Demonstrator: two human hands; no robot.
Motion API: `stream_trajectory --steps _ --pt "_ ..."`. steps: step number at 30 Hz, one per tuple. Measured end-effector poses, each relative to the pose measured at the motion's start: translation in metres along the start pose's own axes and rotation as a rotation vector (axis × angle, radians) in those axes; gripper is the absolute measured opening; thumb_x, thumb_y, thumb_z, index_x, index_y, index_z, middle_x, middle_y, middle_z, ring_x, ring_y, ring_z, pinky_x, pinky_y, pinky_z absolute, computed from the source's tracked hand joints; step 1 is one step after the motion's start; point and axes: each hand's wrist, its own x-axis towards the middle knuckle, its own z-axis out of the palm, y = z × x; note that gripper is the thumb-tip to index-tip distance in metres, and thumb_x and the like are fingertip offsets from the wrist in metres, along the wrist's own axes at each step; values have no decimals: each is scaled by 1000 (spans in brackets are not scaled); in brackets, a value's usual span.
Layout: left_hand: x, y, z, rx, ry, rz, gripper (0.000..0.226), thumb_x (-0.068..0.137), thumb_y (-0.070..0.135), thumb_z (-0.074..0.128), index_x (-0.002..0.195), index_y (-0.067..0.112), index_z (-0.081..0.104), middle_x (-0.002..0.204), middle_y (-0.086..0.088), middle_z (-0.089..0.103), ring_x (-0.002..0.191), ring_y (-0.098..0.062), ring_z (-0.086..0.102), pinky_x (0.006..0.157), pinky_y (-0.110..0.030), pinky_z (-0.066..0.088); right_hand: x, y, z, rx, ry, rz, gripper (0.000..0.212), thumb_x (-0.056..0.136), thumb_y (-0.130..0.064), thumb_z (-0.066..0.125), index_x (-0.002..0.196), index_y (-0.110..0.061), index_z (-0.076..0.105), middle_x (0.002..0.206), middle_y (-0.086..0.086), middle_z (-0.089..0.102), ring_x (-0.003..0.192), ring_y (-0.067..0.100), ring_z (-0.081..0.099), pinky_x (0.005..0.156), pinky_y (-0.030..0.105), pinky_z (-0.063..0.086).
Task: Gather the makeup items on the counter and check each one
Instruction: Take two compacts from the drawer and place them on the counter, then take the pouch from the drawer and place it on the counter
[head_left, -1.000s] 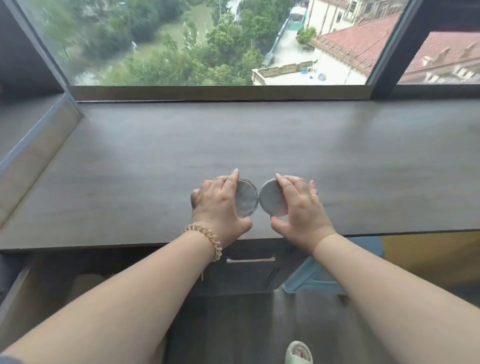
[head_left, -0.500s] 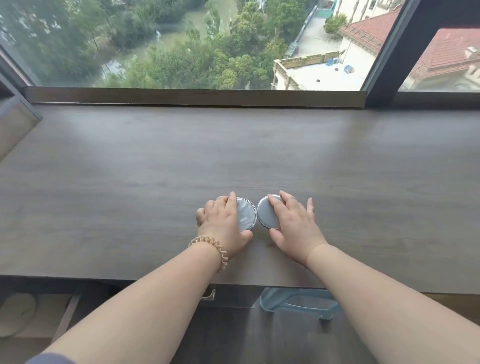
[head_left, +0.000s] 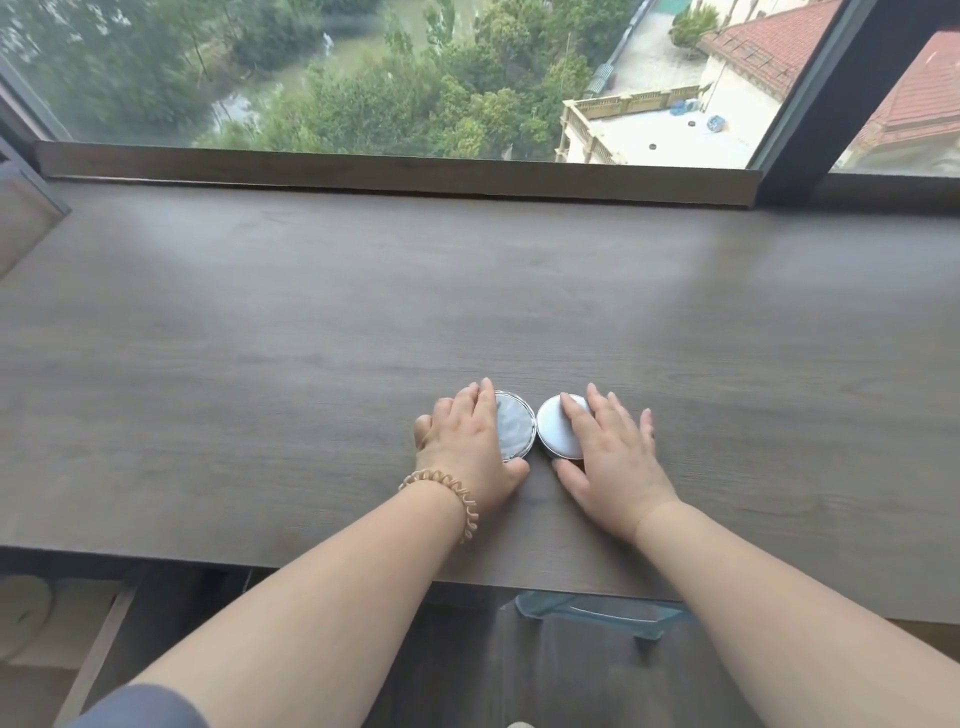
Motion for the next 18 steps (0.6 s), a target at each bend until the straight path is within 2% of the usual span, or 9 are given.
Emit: stream_trajectory --steps 2,5,7,9,13,18 --pt "-5 -2 0 -31 5 -4 100 75 54 55 149 21 -2 159 0 5 142 -20 12 109 -42 16 -2 -1 0 -27 59 -31 70 89 -46 47 148 -27 16 159 5 7 146 25 0 115 49 -7" --pt "-23 -16 -9 -105 68 -2 99 77 65 48 149 25 -6 160 1 -3 145 -17 2 111 -41 11 -4 -17 -3 16 247 -138 62 84 -49 42 140 -22 38 152 9 31 143 28 20 115 50 3" --pt "-36 -32 -18 -105 130 7 93 81 66 42 149 27 -7 160 1 -7 146 -15 -4 112 -38 8 -6 -36 -4 46 324 -199 59 83 -47 41 136 -21 41 147 11 39 139 28 25 114 49 7" --pt "-57 -67 -31 -50 196 -42 86 85 63 37 148 28 -10 159 1 -12 146 -15 -8 112 -37 7 -7 -78 0 65 326 -305 57 84 -46 42 135 -21 40 145 11 42 137 28 27 112 49 8" --pt "-96 -136 -47 28 224 -172 78 91 58 31 147 28 -14 159 0 -15 146 -17 -9 114 -38 6 -15 -154 19 61 247 -452 56 84 -45 41 135 -22 40 145 10 43 136 24 28 112 48 10" --pt "-156 -237 -55 29 202 -393 77 90 55 37 149 26 -4 160 1 -7 146 -18 -2 115 -40 10 -39 -262 58 101 169 -638 52 85 -43 40 133 -22 41 142 7 47 135 21 30 112 48 14"
